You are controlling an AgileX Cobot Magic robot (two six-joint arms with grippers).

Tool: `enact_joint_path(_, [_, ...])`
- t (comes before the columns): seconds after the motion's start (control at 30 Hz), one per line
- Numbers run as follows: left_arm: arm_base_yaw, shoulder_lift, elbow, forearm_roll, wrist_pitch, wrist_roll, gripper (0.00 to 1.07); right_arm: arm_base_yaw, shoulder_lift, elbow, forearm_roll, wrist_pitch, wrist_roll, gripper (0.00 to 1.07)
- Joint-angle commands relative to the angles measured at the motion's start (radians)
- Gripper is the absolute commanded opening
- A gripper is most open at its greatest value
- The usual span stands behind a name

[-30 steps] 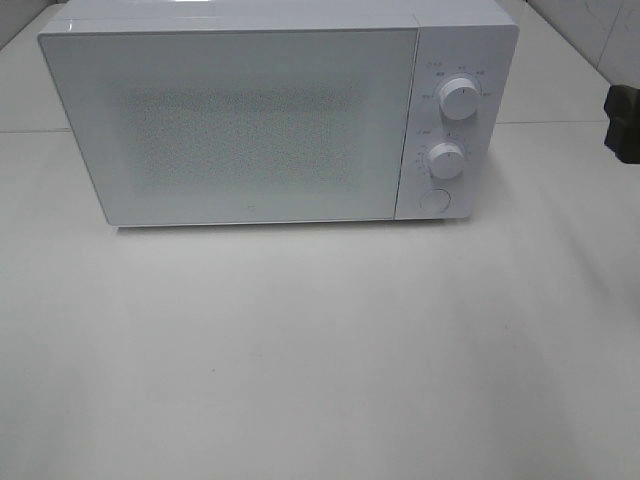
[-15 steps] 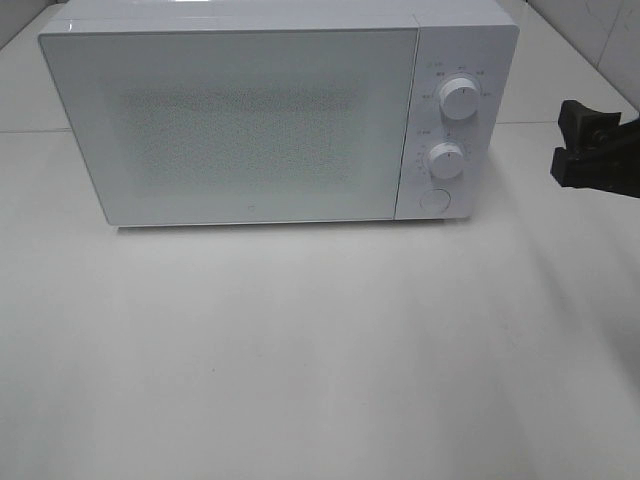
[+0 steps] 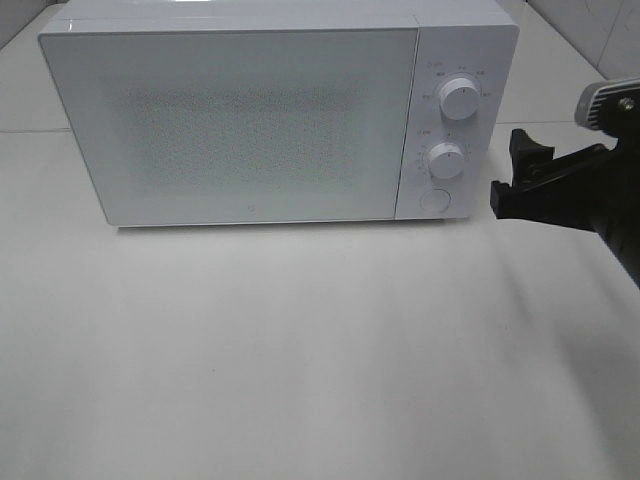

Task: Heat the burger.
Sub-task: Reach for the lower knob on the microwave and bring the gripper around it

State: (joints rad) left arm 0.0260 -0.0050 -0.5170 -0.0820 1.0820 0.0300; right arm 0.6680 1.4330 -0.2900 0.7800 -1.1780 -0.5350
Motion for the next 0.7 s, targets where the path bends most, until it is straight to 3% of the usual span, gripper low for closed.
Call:
enact_joint_path(0.03, [0.002, -0.015, 0.000, -0.009, -0.011, 0.001, 0.98, 0.046, 0.064, -0.009, 0.056, -0.083, 0.019, 0.76])
enact_joint_path(0.33, [0.002, -0.015, 0.000, -0.009, -0.011, 0.001, 0.98, 0.120, 0.194, -0.101, 0.107, -0.122, 0.028, 0.76])
enact_joint_path(0.7, [0.002, -0.015, 0.000, -0.009, -0.011, 0.001, 0.98, 0.124, 0.301, -0.198, 0.110, -0.119, 0.092, 0.76])
